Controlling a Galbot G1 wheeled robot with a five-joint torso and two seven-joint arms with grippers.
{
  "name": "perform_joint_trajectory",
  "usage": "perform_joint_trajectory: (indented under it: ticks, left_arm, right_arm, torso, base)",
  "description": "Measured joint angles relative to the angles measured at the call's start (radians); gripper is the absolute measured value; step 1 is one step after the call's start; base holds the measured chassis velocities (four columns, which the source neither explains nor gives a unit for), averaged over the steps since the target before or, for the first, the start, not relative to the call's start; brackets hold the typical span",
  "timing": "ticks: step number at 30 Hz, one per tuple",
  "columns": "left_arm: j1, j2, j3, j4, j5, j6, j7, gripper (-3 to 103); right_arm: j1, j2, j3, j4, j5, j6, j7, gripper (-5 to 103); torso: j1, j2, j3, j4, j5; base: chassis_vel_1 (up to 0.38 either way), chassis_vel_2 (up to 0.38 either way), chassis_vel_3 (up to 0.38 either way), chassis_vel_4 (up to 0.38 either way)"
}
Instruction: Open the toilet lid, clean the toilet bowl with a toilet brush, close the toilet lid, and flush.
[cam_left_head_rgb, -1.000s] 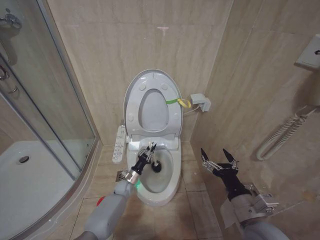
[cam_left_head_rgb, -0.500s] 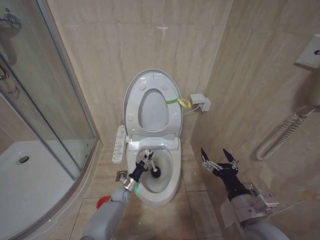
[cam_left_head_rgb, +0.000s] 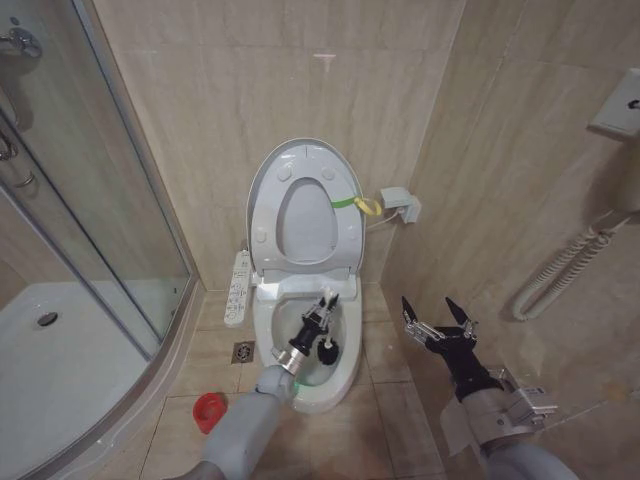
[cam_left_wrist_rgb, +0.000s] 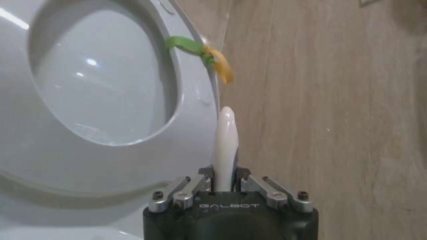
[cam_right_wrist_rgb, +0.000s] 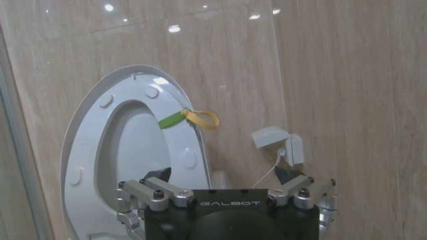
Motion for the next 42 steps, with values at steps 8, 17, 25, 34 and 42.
perform_joint_trajectory:
  ticks: [8, 17, 25, 34, 42]
  left_arm:
    - [-0.01, 0.019, -0.001, 0.1, 0.088, -0.003, -0.002, 19]
    - [-0.009, 0.034, 0.033, -0.044, 0.009, 0.002, -0.009, 19]
    - [0.018, 0.009, 0.053, -0.022, 0.026, 0.0, 0.005, 19]
    - [0.041, 0.049, 0.052, -0.065, 0.027, 0.001, -0.001, 19]
    - [0.151, 0.093, 0.071, -0.171, 0.037, -0.001, -0.028, 19]
  right_arm:
    - [0.0, 0.0, 0.0, 0.0, 0.0, 0.0, 0.0, 100]
    - [0.0, 0.0, 0.0, 0.0, 0.0, 0.0, 0.0, 100]
    - [0.0, 0.0, 0.0, 0.0, 0.0, 0.0, 0.0, 100]
    - [0.0, 0.0, 0.0, 0.0, 0.0, 0.0, 0.0, 100]
    - [0.0, 0.0, 0.0, 0.0, 0.0, 0.0, 0.0, 100]
  torso:
    - [0.0, 0.0, 0.0, 0.0003, 0.0001]
    - [0.0, 0.0, 0.0, -0.0001, -0.0003]
    - [0.0, 0.0, 0.0, -0.0001, -0.0003]
    - [0.0, 0.0, 0.0, 0.0003, 0.0]
    - [0.0, 0.0, 0.0, 0.0002, -0.0003]
  base:
    - [0.0, 0.0, 0.0, 0.0]
    - [0.0, 0.0, 0.0, 0.0]
    - [0.0, 0.0, 0.0, 0.0]
    - [0.0, 0.0, 0.0, 0.0]
    - [0.0, 0.0, 0.0, 0.0]
